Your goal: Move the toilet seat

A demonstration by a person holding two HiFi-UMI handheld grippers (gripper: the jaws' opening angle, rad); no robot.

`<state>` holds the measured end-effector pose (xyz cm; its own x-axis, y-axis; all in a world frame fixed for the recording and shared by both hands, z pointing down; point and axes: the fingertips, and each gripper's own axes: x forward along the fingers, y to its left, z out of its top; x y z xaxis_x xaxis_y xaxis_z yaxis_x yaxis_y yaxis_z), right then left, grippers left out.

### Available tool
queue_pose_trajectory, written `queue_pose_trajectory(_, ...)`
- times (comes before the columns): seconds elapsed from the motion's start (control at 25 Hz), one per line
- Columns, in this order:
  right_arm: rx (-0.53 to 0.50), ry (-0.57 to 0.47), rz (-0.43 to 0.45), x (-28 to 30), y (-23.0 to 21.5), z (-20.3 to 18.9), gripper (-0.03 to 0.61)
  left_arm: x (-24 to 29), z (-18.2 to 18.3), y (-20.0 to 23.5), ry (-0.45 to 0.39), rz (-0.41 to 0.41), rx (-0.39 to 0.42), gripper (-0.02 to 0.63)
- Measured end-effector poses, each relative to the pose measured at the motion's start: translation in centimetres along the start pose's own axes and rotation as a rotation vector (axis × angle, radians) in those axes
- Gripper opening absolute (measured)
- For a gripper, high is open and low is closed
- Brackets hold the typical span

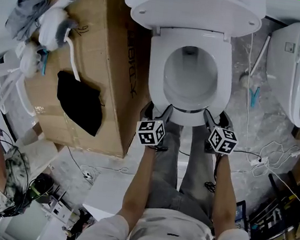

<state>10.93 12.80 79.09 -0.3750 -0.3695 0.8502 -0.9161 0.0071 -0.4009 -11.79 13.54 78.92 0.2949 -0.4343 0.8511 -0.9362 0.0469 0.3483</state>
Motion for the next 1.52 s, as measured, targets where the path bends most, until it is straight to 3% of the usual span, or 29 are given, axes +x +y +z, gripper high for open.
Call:
queue_pose_trajectory(1.24,0.08,-0.153,0.039,-6.5,4.3,8.5,0.344,-6.4,8.7,-2.8,-0.185,-0.005,-0.133,0.362)
queue_pose_trajectory(1.52,0.108,-0.169,0.045,-7.3,4.8,10.1,0.344,-7.5,10.7,-3.2,-0.254,0.028,-0.115,0.362)
